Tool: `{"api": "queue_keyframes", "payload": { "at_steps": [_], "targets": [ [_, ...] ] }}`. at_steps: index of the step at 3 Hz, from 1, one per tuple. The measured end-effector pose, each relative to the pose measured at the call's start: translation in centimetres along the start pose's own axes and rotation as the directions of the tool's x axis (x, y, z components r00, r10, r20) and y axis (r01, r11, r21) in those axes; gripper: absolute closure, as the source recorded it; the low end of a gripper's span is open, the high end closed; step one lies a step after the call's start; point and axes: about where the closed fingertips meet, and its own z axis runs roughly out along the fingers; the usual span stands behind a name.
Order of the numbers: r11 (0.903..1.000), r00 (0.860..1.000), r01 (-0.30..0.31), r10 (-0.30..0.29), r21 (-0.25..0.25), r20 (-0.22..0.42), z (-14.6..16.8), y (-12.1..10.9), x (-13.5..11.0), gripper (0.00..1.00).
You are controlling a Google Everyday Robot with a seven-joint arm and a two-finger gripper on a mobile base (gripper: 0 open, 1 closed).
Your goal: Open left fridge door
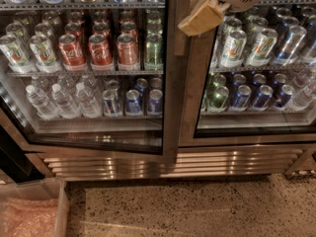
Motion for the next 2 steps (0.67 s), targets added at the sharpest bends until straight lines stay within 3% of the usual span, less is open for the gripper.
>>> {"api": "queue_keyframes", "payload": {
  "at_steps": [1, 2],
  "targets": [
    [0.9998, 1.0, -0.02, 0.02, 0.005, -0.015, -1.5, 1.7, 0.2, 0.87],
    [0.9984, 0.999, -0.048, 0.049, 0.029, -0.021, -4.5, 4.0, 0.4, 0.99]
  ]
}}
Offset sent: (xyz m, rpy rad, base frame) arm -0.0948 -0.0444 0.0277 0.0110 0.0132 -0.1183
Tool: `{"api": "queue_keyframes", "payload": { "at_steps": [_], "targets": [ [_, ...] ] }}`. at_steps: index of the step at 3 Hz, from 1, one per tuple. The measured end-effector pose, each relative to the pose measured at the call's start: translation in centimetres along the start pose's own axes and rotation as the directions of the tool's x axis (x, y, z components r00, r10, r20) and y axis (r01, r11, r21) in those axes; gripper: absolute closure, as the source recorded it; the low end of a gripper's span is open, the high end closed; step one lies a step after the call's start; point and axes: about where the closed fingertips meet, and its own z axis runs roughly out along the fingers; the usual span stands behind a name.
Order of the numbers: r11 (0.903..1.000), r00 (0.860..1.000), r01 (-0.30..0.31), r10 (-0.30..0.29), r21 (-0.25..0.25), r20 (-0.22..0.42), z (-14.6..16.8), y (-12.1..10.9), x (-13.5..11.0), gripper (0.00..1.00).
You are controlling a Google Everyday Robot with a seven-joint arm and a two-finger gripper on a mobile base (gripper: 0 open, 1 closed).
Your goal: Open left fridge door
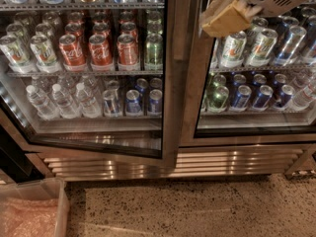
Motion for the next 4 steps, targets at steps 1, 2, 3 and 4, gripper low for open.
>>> {"api": "queue_keyframes", "payload": {
  "at_steps": [1, 2, 3, 4],
  "targets": [
    [0.9999, 1.0, -0.014, 0.014, 0.008, 0.011, -2.5, 1.8, 0.1, 0.92],
    [0.9994, 1.0, -0.02, 0.02, 0.03, -0.003, -4.5, 2.6, 0.4, 1.0],
    [0.9984, 0.999, -0.021, 0.023, 0.052, -0.035, -5.4, 2.5, 0.8, 0.81],
    [0.9984, 0.999, -0.021, 0.023, 0.052, -0.035, -5.4, 2.5, 0.8, 0.58]
  ]
}}
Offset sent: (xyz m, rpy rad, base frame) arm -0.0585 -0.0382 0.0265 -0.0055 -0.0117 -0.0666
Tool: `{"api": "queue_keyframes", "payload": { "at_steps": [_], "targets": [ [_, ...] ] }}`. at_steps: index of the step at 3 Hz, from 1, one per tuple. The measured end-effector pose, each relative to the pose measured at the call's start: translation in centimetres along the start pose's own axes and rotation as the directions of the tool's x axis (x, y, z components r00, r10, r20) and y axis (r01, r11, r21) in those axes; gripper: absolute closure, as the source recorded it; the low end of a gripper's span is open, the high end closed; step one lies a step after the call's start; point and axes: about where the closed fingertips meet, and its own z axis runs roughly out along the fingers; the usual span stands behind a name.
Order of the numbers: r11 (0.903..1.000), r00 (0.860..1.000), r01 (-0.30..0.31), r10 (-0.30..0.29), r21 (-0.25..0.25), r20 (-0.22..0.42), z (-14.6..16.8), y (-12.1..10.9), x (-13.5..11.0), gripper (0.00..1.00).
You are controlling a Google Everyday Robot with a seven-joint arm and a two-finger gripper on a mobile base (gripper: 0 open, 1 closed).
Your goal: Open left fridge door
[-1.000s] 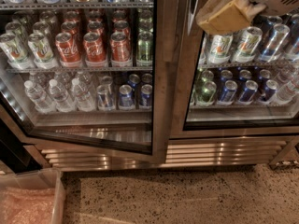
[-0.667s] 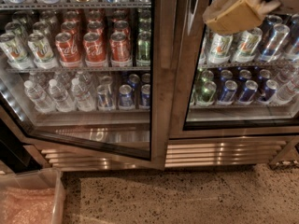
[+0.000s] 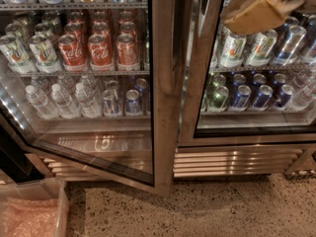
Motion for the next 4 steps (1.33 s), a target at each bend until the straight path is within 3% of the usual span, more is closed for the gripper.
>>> {"api": "queue_keyframes", "payload": {
  "at_steps": [2, 3, 4],
  "targets": [
    [1.0, 1.0, 0.0, 0.0, 0.0, 0.0, 0.0, 0.0, 0.0, 0.11],
    [1.0, 1.0, 0.0, 0.0, 0.0, 0.0, -0.01, 0.01, -0.02, 0.0],
    [1.0, 1.0, 0.0, 0.0, 0.0, 0.0, -0.01, 0.01, -0.02, 0.0]
  ]
}}
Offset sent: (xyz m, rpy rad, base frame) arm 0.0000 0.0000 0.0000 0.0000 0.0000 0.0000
